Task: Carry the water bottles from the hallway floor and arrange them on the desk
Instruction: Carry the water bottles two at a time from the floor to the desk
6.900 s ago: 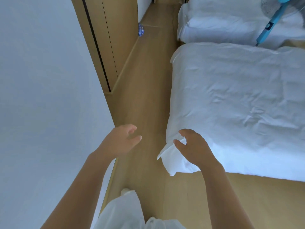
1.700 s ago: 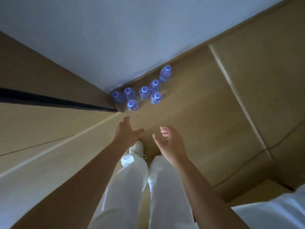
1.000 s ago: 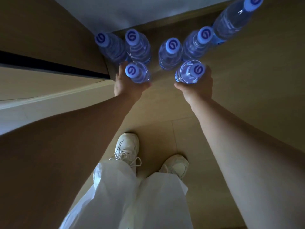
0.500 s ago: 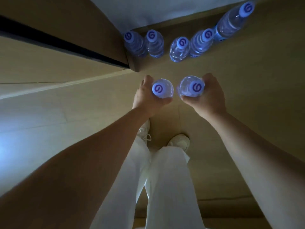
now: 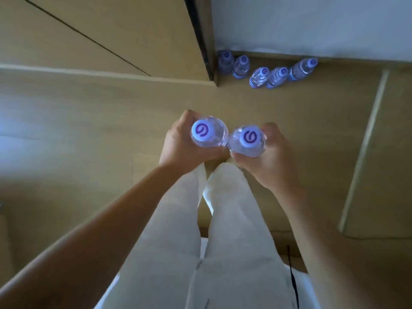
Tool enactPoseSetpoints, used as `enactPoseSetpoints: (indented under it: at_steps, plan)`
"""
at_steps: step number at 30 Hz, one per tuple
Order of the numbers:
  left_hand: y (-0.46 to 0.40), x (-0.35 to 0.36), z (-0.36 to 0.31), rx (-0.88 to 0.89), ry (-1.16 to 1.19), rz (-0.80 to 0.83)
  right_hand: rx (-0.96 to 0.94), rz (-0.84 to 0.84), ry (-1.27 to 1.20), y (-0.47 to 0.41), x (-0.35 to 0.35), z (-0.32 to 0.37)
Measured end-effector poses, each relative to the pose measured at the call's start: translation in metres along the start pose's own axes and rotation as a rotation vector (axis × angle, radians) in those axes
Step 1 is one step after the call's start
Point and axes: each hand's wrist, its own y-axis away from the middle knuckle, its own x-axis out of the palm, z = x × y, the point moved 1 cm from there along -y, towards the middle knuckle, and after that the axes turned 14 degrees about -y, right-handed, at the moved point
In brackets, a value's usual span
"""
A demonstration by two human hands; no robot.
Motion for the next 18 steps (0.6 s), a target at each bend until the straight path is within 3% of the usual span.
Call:
enactPoseSetpoints:
  at_steps: [9,18]
  plan:
    - [0.115,-0.152,0.017,-0.038,0.272,-0.410,-0.310,0.163,0.112,0.046,0.046,0.178]
    - [0.194,-0.295,0.111,-0.223,0.355,-0.817,-0.419,0.475,0.035,0.080,0.195,0.324]
